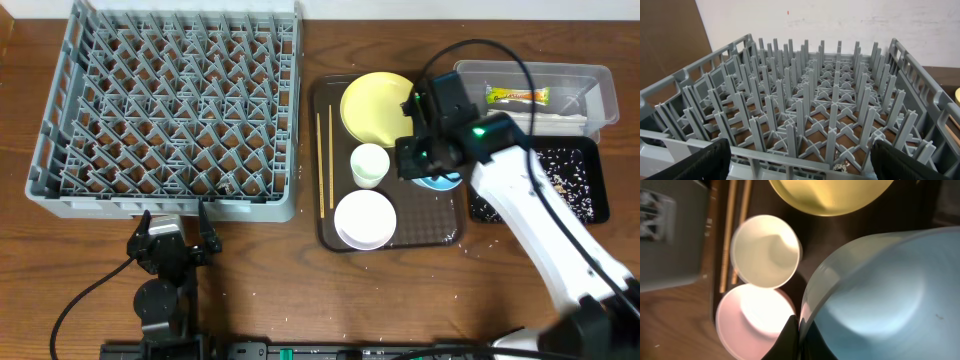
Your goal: Sort waste into correct bins and load items into the dishwasher
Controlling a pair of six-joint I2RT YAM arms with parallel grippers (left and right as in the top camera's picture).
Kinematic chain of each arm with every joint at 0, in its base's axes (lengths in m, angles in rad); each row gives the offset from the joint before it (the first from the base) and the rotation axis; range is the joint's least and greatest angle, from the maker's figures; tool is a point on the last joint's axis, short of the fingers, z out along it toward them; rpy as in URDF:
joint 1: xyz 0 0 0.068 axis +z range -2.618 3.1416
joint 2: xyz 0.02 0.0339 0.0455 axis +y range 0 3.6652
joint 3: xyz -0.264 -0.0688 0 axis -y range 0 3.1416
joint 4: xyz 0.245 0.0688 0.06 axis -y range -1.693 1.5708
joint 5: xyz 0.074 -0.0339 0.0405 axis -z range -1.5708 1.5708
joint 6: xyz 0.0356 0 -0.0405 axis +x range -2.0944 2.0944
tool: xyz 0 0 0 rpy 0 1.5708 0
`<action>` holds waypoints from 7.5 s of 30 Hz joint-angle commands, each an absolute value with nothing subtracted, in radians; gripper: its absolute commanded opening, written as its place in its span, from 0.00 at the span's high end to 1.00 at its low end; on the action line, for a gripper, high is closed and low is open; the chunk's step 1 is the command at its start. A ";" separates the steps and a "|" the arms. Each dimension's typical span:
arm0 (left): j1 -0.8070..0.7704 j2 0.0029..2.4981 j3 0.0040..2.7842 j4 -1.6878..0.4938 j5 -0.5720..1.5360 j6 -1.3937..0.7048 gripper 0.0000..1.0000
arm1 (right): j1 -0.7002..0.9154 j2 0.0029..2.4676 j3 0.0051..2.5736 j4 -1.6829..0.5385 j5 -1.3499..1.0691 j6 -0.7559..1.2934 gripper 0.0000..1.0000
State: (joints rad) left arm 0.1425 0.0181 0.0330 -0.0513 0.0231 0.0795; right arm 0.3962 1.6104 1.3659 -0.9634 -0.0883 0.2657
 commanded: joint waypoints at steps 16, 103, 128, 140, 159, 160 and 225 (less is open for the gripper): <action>0.146 0.019 0.004 -0.070 0.014 0.086 0.10 | 0.409 1.833 1.319 -0.965 -0.105 0.274 0.99; 0.146 0.514 0.533 -0.122 0.343 -0.311 0.09 | 0.414 1.867 1.676 -0.937 -0.163 0.334 0.99; 0.146 1.232 0.814 0.297 1.387 -1.134 0.10 | 0.282 1.945 1.705 -0.587 -1.093 0.196 0.99; 0.144 1.429 0.804 0.429 1.570 -1.077 0.09 | 0.308 1.982 1.705 -0.471 -1.290 0.186 0.99; 0.144 1.457 0.804 0.430 1.571 -1.070 0.09 | 0.471 1.985 1.700 -0.461 -1.143 0.231 0.99; 0.144 1.457 0.804 0.430 1.571 -1.070 0.09 | 0.477 1.990 1.700 -0.462 -1.136 0.231 0.99; 0.044 1.457 1.254 -0.583 0.627 -0.515 0.75 | 0.184 1.775 1.700 -0.826 -0.389 0.155 0.19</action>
State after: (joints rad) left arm 0.1032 1.4647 1.1164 -0.4450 0.8909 -0.7307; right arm 0.1890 1.8023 1.6989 -0.8062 -0.4595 0.1921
